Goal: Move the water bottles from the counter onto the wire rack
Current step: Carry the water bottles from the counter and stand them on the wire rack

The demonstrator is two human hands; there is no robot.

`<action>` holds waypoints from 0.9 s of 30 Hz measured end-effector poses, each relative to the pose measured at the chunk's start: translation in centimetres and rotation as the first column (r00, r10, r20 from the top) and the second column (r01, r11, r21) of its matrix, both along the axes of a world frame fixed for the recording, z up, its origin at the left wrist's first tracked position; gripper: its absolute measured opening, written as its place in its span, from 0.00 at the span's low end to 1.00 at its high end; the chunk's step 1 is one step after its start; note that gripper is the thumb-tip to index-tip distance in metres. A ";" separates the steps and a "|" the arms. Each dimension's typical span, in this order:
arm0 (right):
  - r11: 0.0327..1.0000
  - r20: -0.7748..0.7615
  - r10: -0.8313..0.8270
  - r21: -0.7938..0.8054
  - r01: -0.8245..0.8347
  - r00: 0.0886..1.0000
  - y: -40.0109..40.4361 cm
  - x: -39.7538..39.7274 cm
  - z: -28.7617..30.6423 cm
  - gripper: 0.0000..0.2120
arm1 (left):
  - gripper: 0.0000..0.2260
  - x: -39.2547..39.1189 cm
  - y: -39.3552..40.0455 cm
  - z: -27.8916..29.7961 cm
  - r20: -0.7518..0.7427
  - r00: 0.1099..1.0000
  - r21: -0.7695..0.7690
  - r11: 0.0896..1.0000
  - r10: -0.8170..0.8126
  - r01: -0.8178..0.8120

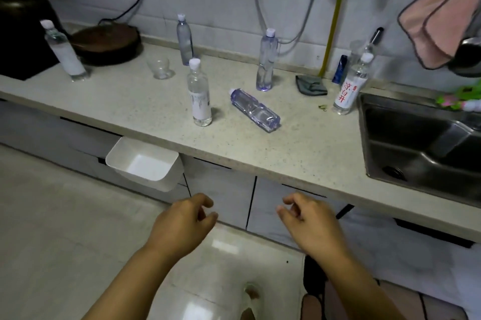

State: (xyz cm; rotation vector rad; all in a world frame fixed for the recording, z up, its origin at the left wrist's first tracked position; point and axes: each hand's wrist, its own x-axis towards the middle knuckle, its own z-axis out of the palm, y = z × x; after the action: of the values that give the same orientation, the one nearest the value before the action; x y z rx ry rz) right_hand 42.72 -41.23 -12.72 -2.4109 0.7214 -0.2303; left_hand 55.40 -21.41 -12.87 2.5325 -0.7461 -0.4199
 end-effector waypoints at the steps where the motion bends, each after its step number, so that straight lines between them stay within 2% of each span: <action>1: 1.000 0.002 0.020 0.008 -0.020 1.000 -1.1 1.8 0.3 0.14 | 0.14 1.4 -1.0 0.5 0.009 1.000 0.000 1.000 0.013 -0.013; 8: 0.986 -0.009 0.166 0.006 -0.166 0.986 -7.1 12.8 1.7 0.14 | 0.13 9.0 -6.0 2.5 0.044 0.987 -0.054 0.987 0.157 -0.154; 15: 0.975 -0.056 0.222 0.027 -0.221 0.973 -9.1 19.5 1.0 0.16 | 0.14 14.7 -8.8 2.3 0.066 0.954 -0.089 0.954 0.291 -0.285; 21: 0.986 -0.068 0.163 0.032 -0.161 0.984 -10.2 25.0 -0.1 0.19 | 0.27 21.1 -10.8 0.2 0.016 0.946 -0.019 0.946 0.324 -0.324; 27: 0.997 -0.080 0.064 0.057 -0.059 0.995 -10.9 31.0 -0.5 0.24 | 0.43 28.2 -11.5 -1.0 -0.059 0.947 -0.122 0.939 0.316 -0.321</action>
State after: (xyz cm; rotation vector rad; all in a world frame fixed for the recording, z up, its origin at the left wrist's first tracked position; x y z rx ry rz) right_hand 73.74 -52.09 -13.17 -2.3976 0.6796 -0.0863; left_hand 83.56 -32.88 -13.90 2.4542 -0.3249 -0.2967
